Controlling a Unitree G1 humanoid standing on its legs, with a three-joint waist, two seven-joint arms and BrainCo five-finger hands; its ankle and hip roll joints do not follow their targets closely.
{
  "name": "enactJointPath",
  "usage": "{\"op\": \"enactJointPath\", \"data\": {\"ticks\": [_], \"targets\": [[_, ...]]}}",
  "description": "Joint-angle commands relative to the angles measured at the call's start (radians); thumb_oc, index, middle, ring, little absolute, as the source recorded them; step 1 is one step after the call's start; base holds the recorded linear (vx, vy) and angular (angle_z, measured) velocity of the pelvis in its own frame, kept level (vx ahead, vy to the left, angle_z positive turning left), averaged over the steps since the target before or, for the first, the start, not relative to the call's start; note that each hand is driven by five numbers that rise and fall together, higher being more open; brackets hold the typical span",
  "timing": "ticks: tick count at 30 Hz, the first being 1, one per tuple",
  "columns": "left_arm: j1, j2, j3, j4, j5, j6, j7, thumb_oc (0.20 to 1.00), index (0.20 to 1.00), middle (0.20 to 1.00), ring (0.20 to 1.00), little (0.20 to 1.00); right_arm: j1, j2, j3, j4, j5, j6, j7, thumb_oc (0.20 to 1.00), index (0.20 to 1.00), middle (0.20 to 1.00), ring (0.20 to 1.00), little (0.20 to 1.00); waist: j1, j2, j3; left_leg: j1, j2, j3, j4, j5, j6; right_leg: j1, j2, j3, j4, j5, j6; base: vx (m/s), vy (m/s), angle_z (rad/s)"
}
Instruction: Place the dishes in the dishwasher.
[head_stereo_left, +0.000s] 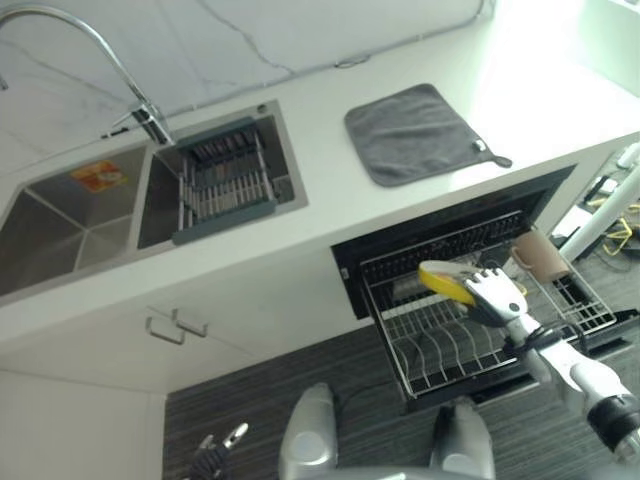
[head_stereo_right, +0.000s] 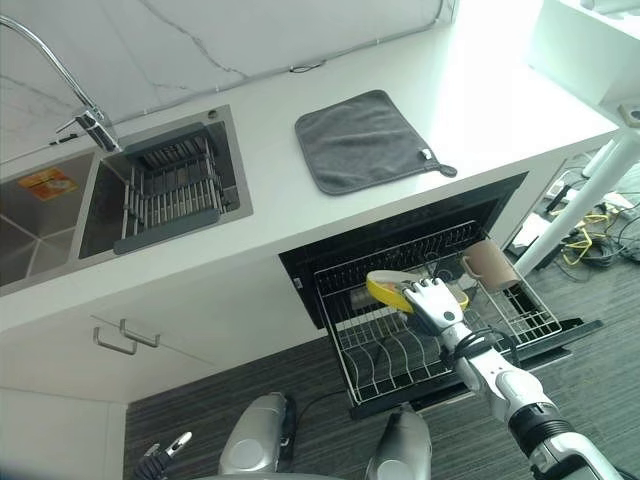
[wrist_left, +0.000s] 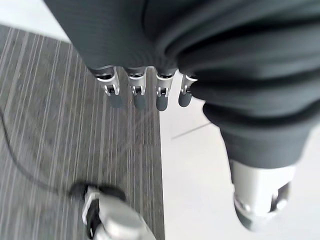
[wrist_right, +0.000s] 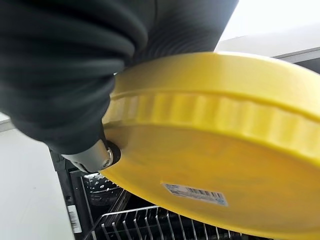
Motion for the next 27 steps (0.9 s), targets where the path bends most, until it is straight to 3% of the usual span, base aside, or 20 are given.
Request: {"op": "enactJointPath", "data": {"ticks": [1,7,18,27], "targets": [[0.017,0.070,-0.034,-0.039,0.020,-0.075,0.059,1.000,1.000,1.000,1.000,1.000,-0.101,0.023,-0.029,-0.029,-0.030,0.082,-0.139,0.200,0.200,0.200,0.200,0.200,0.037,-0.043,-0.008,-0.060,0.005,-0.016,0.058,0.164,0.045,0.047,0.002,-0.041,-0.021,0.084,-0.041,0.01,0.014,0.09],[0.033,0.084,-0.065,-0.069,0.004,-0.089,0.061,1.000,1.000,1.000,1.000,1.000,-0.172,0.009,0.054,0.012,-0.059,0.119,-0.146,0.200,0.200,0.200,0.200,0.200,0.051,-0.031,0.011,-0.081,-0.002,-0.021,0.092,0.158,0.048,0.017,-0.016,-0.039,0.030,0.069,-0.045,0.00,0.003,0.01],[0.035,0.121,-0.099,-0.102,-0.042,-0.102,0.037,1.000,1.000,1.000,1.000,1.000,-0.284,-0.008,0.151,0.147,-0.060,0.102,-0.095,0.200,0.200,0.200,0.200,0.200,0.090,-0.024,0.052,-0.121,-0.009,-0.029,0.112,0.160,0.054,-0.020,-0.030,-0.048,0.067,0.065,-0.047,-0.01,-0.005,0.01],[-0.010,0.148,-0.138,-0.177,-0.149,-0.124,0.020,1.000,1.000,1.000,1.000,1.000,-0.411,-0.008,0.211,0.273,-0.032,0.099,-0.099,0.200,0.200,0.200,0.200,0.200,0.110,-0.001,0.114,-0.228,-0.034,-0.032,0.161,0.125,0.077,-0.158,-0.046,-0.024,0.137,0.054,-0.050,-0.14,0.007,0.02]]}}
